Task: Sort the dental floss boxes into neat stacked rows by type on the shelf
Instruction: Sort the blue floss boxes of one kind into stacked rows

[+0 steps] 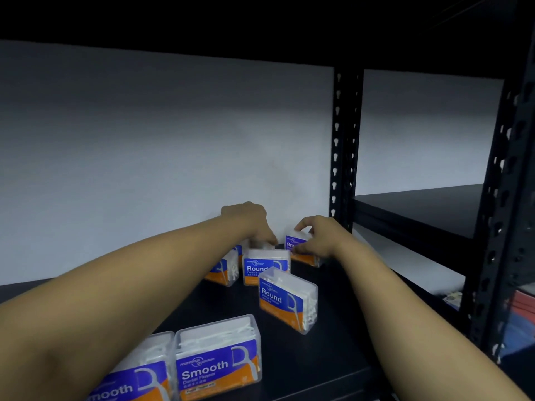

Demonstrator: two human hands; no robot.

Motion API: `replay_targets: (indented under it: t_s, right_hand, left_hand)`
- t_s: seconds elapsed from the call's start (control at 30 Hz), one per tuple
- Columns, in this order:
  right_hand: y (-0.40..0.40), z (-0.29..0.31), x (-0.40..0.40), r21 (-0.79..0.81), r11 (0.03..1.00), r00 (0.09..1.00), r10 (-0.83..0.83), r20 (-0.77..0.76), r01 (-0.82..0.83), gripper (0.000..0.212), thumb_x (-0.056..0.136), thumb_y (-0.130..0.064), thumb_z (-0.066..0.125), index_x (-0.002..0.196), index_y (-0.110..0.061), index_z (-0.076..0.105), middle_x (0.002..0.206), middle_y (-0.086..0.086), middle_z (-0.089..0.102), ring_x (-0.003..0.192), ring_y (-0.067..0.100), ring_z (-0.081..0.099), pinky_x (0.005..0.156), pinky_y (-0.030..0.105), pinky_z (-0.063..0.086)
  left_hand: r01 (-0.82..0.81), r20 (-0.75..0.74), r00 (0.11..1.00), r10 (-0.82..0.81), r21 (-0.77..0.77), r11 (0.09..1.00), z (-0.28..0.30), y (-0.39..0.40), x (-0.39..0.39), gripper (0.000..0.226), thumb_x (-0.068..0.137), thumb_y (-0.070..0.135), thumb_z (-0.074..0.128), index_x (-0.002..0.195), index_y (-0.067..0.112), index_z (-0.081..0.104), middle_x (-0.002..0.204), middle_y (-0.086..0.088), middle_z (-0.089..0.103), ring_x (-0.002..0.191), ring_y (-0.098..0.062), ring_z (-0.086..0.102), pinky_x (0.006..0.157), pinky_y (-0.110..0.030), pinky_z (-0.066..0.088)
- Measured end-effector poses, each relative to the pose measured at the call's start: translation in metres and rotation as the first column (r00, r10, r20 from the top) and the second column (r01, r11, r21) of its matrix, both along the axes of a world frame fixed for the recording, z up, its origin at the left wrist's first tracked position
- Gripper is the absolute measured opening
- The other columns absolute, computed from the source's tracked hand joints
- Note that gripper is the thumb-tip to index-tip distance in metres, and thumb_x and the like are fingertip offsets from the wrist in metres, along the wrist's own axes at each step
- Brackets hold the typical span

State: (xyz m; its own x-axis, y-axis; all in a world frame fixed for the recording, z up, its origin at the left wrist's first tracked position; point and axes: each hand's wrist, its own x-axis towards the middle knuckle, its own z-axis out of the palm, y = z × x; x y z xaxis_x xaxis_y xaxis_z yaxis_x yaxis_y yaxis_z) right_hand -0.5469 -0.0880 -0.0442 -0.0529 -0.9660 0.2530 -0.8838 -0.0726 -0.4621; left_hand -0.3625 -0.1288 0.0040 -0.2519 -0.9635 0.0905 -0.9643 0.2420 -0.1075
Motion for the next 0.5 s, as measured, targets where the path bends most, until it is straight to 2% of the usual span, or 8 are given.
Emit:
replay_targets:
  t_s: [0.13,0.2,0.27,0.37,0.5]
  right_hand:
    - [-0.003,-0.001,-0.001,0.003,1.0,1.0,0.0,0.008,0.0,0.058,0.074,-0.044,0.087,0.126,-0.035,0.064,0.125,0.002,0.059,0.1,0.016,0.058,0.082,0.028,0.048]
    - [-0.003,0.0,-0.001,0.008,1.0,1.0,0.0,0.006,0.0,0.059,0.074,-0.045,0.087,0.127,-0.035,0.064,0.126,0.002,0.059,0.1,0.016,0.058,0.082,0.028,0.048]
    - [-0.004,0.001,-0.002,0.013,1.0,1.0,-0.005,0.013,0.005,0.059,0.073,-0.045,0.087,0.127,-0.035,0.064,0.126,0.002,0.059,0.102,0.017,0.059,0.081,0.029,0.048]
    - [-0.004,0.001,-0.003,0.015,1.0,1.0,-0.015,0.022,0.015,0.06,0.073,-0.045,0.088,0.127,-0.034,0.064,0.127,0.003,0.061,0.101,0.018,0.06,0.08,0.029,0.05]
    - [-0.004,0.001,-0.004,0.022,1.0,1.0,-0.02,0.021,0.019,0.061,0.074,-0.044,0.088,0.129,-0.032,0.064,0.129,0.004,0.061,0.1,0.017,0.059,0.08,0.03,0.051]
  left_hand:
    - [0.07,-0.01,0.998,-0.069,0.104,0.992,0.007,0.004,-0.004,0.058,0.08,0.063,0.067,0.118,0.019,0.066,0.114,-0.002,0.065,0.106,-0.025,0.063,0.09,-0.038,0.053]
    - [0.131,-0.069,0.99,-0.121,0.165,0.977,0.012,0.006,-0.001,0.054,0.089,0.057,0.063,0.124,0.016,0.065,0.122,-0.003,0.063,0.111,-0.025,0.061,0.083,-0.035,0.05]
    - [0.186,-0.156,0.976,-0.154,0.217,0.958,0.017,0.003,0.004,0.042,0.09,0.049,0.068,0.124,0.024,0.066,0.122,0.001,0.058,0.105,-0.023,0.058,0.074,-0.033,0.049]
    - [0.253,-0.235,0.953,-0.191,0.27,0.929,0.017,-0.006,0.012,0.031,0.087,0.036,0.075,0.118,0.035,0.068,0.124,0.001,0.057,0.091,-0.019,0.059,0.071,-0.034,0.054]
    - [0.32,-0.218,0.939,-0.265,0.273,0.907,0.019,-0.008,0.013,0.055,0.09,0.022,0.074,0.138,0.039,0.054,0.122,0.004,0.048,0.098,-0.018,0.054,0.075,-0.029,0.052]
